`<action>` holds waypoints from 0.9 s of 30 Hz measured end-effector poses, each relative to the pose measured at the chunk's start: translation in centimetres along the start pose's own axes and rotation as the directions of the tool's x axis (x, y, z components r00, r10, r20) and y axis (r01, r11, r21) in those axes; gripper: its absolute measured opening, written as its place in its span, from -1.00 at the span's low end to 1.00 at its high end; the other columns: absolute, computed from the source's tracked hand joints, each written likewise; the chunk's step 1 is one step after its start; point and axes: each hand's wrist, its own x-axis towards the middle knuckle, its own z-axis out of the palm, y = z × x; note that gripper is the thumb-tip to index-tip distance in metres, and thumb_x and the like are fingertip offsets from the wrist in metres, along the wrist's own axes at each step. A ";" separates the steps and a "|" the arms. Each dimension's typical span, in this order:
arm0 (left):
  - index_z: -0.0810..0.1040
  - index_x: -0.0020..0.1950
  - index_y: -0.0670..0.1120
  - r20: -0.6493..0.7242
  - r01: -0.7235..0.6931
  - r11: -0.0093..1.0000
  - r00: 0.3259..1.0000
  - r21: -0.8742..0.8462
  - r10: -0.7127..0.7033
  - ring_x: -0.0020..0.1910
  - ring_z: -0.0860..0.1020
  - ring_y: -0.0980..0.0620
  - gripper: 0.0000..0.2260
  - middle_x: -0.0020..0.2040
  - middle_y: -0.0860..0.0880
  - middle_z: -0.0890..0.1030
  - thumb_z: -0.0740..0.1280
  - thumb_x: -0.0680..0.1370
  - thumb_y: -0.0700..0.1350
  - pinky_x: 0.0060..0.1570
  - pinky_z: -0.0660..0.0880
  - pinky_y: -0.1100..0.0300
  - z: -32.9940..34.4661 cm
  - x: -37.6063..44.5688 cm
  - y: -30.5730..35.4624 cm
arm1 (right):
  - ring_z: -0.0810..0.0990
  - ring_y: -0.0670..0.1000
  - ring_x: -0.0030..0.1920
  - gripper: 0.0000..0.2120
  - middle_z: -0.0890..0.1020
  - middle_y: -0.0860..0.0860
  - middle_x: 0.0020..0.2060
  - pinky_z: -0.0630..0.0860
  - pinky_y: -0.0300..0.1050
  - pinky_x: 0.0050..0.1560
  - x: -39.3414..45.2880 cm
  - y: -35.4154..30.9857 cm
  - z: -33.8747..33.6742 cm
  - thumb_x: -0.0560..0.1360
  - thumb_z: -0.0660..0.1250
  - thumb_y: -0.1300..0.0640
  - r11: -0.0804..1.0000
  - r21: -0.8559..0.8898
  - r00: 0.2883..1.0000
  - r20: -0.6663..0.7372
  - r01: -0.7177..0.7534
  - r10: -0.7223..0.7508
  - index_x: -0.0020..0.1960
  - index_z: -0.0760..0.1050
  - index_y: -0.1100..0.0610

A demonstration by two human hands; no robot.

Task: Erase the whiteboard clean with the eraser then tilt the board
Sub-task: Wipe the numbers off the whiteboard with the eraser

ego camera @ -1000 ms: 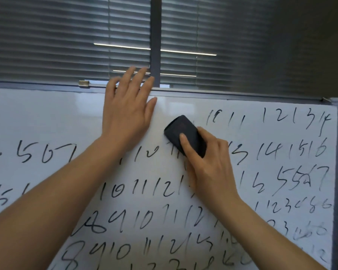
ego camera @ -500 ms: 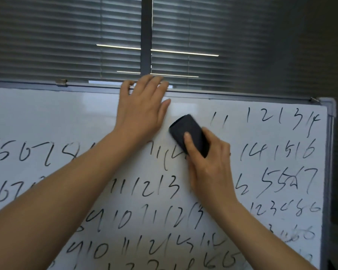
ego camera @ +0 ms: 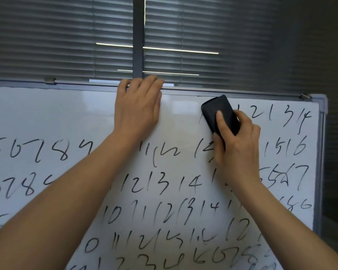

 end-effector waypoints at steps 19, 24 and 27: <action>0.46 0.37 -0.14 0.010 0.028 0.999 1.000 0.033 -0.029 0.12 0.47 -0.17 -0.63 0.25 -0.12 0.54 0.06 0.68 -0.02 0.20 0.24 -0.04 -0.2 0.0 0.4 | 0.41 0.38 0.06 -0.54 0.41 0.37 0.26 0.49 0.21 -0.01 -0.1 3.7 -1.1 0.46 0.35 0.40 0.999 -0.003 0.999 0.008 0.052 -0.052 0.35 0.45 0.22; 0.41 0.42 -0.10 0.072 0.042 0.997 0.996 0.060 -0.046 0.29 0.40 -0.15 -0.57 0.34 -0.09 0.48 0.00 0.66 0.07 0.31 0.16 -0.06 0.1 0.6 2.9 | 0.44 0.39 0.06 -0.51 0.41 0.39 0.26 0.49 0.21 -0.01 -1.7 2.7 -0.8 0.43 0.33 0.45 0.988 0.033 0.986 0.061 0.151 -0.152 0.35 0.45 0.26; 0.37 0.45 -0.07 0.122 -0.016 0.999 0.992 0.051 0.010 0.42 0.30 -0.12 -0.53 0.41 -0.07 0.42 -0.07 0.65 0.08 0.40 0.08 -0.05 0.5 1.9 5.3 | 0.48 0.41 0.06 -0.46 0.44 0.39 0.24 0.50 0.20 0.01 -2.8 2.4 -0.9 0.35 0.35 0.53 0.965 0.047 0.961 0.092 0.257 -0.260 0.30 0.48 0.27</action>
